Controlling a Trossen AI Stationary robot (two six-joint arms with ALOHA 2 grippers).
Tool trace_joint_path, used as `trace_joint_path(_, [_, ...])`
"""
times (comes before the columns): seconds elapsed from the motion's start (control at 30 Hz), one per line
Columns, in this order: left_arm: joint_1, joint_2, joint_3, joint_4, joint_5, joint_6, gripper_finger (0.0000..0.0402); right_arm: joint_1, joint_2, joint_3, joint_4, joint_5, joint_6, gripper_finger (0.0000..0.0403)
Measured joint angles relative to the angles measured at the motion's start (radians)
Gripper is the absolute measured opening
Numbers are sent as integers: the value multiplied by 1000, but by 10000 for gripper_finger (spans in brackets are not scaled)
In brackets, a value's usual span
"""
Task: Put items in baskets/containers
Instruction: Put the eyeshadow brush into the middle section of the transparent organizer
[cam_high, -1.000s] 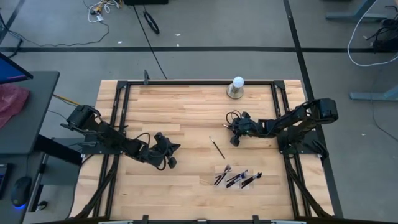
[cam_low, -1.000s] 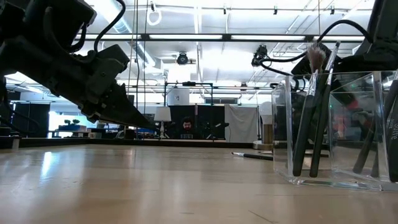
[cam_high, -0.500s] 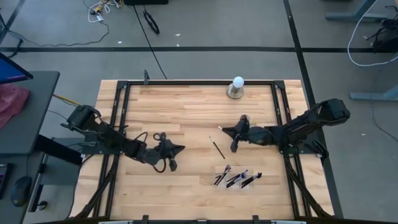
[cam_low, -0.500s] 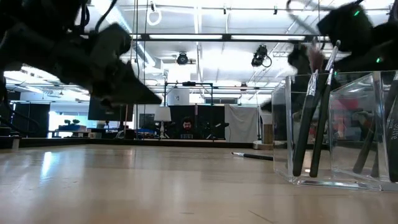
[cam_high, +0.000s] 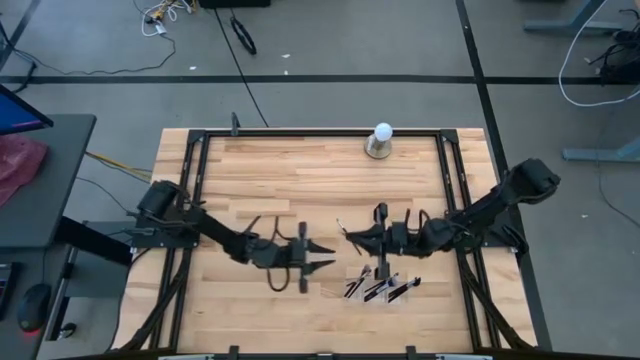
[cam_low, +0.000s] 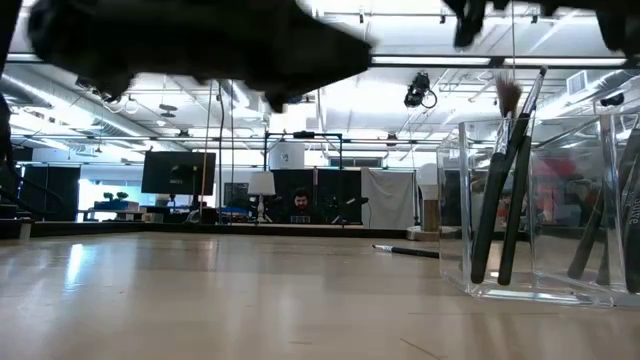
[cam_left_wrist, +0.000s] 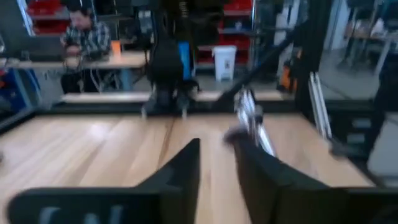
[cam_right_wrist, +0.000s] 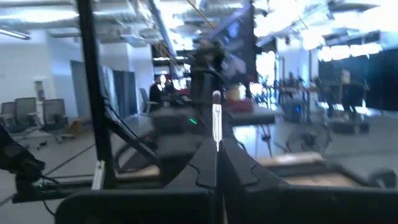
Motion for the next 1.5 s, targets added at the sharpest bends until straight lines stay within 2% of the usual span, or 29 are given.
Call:
trace_joint_path(0.2, [45, 72, 157, -1, 12, 39, 200, 65, 90, 130, 2, 2, -104, 1])
trace_joint_path(0.3, [57, 76, 198, 15, 127, 79, 230, 89, 123, 158, 4, 11, -136, 1])
trace_joint_path(0.4, [57, 79, 223, 27, 222, 91, 236, 105, 146, 169, 14, 42, -151, 1])
trace_joint_path(0.53, [45, 79, 250, 36, 250, 120, 217, 112, 163, 171, 40, 47, -156, 1])
trace_joint_path(0.7, [39, 78, 271, 49, 262, 134, 165, 119, 172, 171, 48, 60, -160, 1])
trace_joint_path(0.97, [40, 78, 272, 43, 260, 116, 22, 139, 172, 172, 39, 80, -174, 2])
trace_joint_path(1.1, [30, 78, 271, 9, 254, 114, 15, 153, 171, 172, 7, 83, -141, 14])
trace_joint_path(1.17, [17, 78, 272, -35, 218, 108, 14, 172, 156, 172, -45, 115, -112, 28])
trace_joint_path(1.23, [3, 77, 272, -103, 167, 104, 14, 203, 118, 172, -125, 200, -74, 48])
trace_joint_path(1.33, [-13, 63, 271, -250, 91, 57, 14, 249, 32, 172, -316, 293, 9, 85])
trace_joint_path(1.5, [-13, 18, 271, -462, 36, -46, 14, 279, -83, 227, -711, 304, 234, 160])
